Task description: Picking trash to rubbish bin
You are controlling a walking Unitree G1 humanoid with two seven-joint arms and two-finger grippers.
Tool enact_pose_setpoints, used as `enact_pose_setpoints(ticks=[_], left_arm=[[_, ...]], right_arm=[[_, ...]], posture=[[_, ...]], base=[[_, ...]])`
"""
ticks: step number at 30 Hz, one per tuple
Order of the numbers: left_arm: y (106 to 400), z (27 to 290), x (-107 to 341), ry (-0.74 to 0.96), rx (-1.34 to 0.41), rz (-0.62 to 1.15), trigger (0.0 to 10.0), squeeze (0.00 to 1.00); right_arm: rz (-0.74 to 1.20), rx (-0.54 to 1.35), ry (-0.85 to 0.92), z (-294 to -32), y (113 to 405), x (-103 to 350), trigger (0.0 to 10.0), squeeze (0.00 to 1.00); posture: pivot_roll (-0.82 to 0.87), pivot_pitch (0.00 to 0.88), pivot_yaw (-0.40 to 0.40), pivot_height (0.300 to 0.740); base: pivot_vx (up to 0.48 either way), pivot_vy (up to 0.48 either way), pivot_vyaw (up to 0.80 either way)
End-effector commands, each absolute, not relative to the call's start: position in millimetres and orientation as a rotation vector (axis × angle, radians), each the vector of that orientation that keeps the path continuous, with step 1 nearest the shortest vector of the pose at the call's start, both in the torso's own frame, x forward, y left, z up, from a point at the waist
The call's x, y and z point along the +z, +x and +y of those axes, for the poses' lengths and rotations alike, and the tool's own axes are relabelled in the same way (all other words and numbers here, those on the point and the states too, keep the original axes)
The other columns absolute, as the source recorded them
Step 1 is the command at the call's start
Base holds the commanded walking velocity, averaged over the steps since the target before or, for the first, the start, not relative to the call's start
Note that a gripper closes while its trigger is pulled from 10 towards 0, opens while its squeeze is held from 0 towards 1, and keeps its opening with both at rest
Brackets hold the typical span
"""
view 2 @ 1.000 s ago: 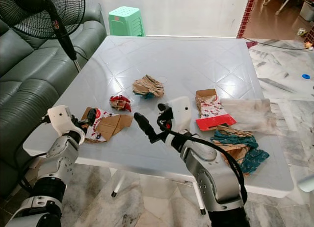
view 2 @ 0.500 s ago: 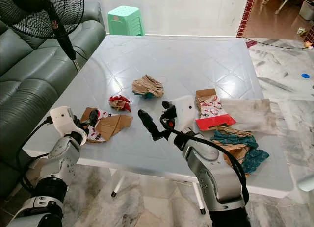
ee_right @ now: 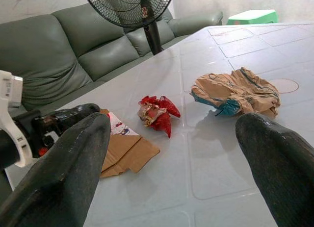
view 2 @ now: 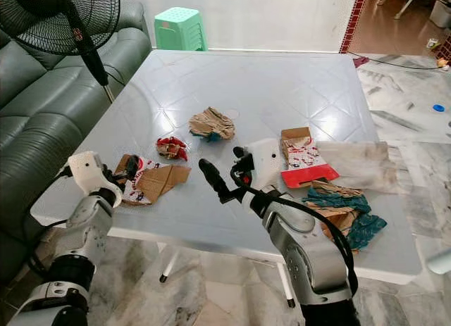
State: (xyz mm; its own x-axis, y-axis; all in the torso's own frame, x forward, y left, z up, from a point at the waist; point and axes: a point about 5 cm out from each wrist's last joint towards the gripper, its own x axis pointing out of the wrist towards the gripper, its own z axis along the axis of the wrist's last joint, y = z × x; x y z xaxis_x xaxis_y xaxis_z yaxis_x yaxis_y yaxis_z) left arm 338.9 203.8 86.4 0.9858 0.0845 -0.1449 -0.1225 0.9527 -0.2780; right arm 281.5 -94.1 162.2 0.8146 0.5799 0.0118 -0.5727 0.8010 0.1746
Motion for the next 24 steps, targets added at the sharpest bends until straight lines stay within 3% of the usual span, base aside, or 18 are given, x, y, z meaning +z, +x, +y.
enact_pose_setpoints(ticks=[1, 3, 12, 24], left_arm=[[338.6, 207.4, 82.6, -0.318, 0.1, 0.163, 10.0, 0.0], [338.5, 197.3, 74.1, -0.395, 0.03, 0.229, 10.0, 0.0], [342.1, 175.0, 71.8, -0.428, -0.06, 0.26, 10.0, 0.0], [346.2, 177.7, 85.4, -0.533, -0.077, 0.223, 10.0, 0.0]], right_arm=[[0.045, 0.612, 0.18, -95.5, 281.1, 162.7, 10.0, 0.0], [0.046, 0.614, 0.181, -95.1, 281.0, 162.5, 10.0, 0.0], [0.052, 0.623, 0.186, -94.7, 279.0, 162.5, 10.0, 0.0], [0.12, 0.865, 0.243, -79.5, 254.1, 160.6, 10.0, 0.0]], posture=[[-0.07, 0.052, 0.037, 0.74], [-0.07, 0.052, 0.037, 0.74], [-0.08, 0.055, 0.039, 0.74], [-0.08, 0.057, 0.041, 0.74]], base=[[0.0, 0.0, 0.0], [0.0, 0.0, 0.0], [0.0, 0.0, 0.0], [0.0, 0.0, 0.0]])
